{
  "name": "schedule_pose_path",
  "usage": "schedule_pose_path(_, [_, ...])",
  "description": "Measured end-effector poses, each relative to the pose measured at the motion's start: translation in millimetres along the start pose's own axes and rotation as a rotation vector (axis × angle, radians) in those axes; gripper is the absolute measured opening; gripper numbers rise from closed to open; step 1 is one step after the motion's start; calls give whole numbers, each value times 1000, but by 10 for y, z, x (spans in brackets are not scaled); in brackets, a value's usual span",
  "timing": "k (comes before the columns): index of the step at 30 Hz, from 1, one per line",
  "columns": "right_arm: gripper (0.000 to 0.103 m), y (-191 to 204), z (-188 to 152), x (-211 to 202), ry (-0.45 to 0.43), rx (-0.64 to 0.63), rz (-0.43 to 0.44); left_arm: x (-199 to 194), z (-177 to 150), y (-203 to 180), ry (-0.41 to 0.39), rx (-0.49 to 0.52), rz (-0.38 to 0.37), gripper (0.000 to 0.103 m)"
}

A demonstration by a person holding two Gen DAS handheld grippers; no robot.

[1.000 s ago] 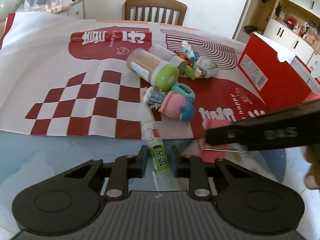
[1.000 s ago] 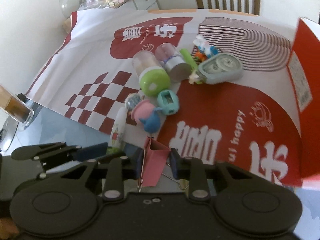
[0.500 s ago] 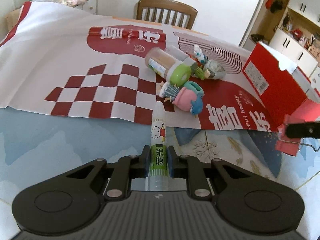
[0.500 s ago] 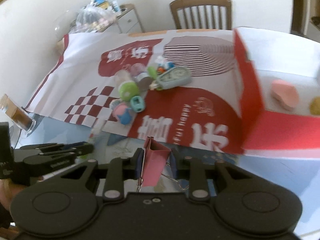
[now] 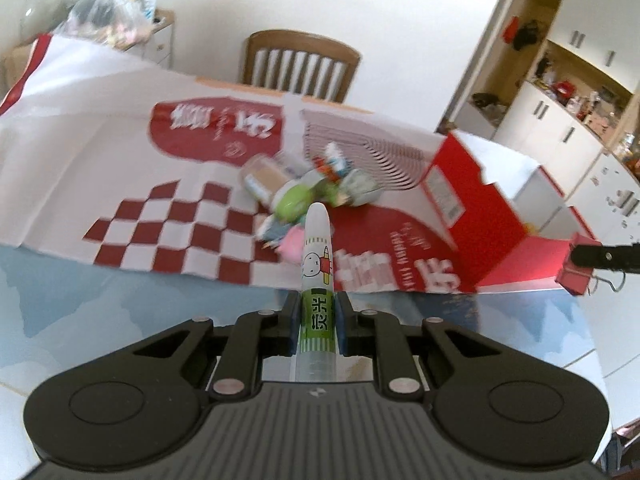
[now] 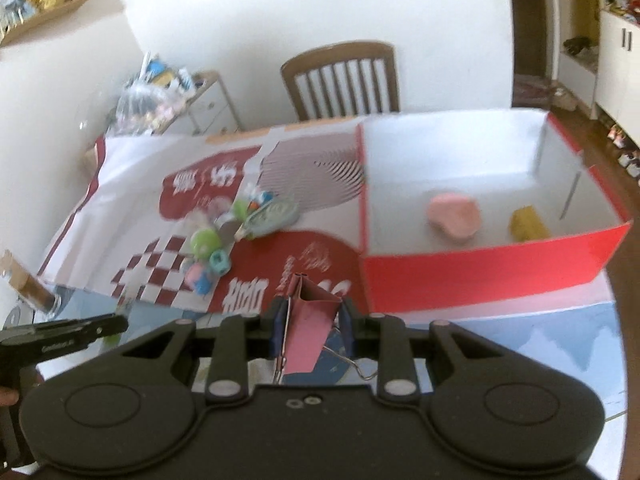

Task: Organize rigid objects
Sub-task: 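Carry the binder clips and glue stick with both tools into the red box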

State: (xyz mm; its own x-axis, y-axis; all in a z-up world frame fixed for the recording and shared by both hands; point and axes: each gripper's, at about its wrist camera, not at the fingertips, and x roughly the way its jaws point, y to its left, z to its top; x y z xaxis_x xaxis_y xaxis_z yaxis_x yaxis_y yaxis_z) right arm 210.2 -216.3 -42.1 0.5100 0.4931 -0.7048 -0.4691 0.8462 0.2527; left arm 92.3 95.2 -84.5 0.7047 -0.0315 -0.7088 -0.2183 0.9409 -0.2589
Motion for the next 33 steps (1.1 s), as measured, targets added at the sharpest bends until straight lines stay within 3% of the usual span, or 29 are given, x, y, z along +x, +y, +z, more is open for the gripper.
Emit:
schedule_pose_path(15, [27, -793, 401, -447, -127, 25, -75, 64, 349, -1072, -23, 66, -112, 17])
schedule_pose_path(33, [27, -1715, 701, -218, -118, 37, -126, 803, 650, -2283, -3, 163, -128, 17])
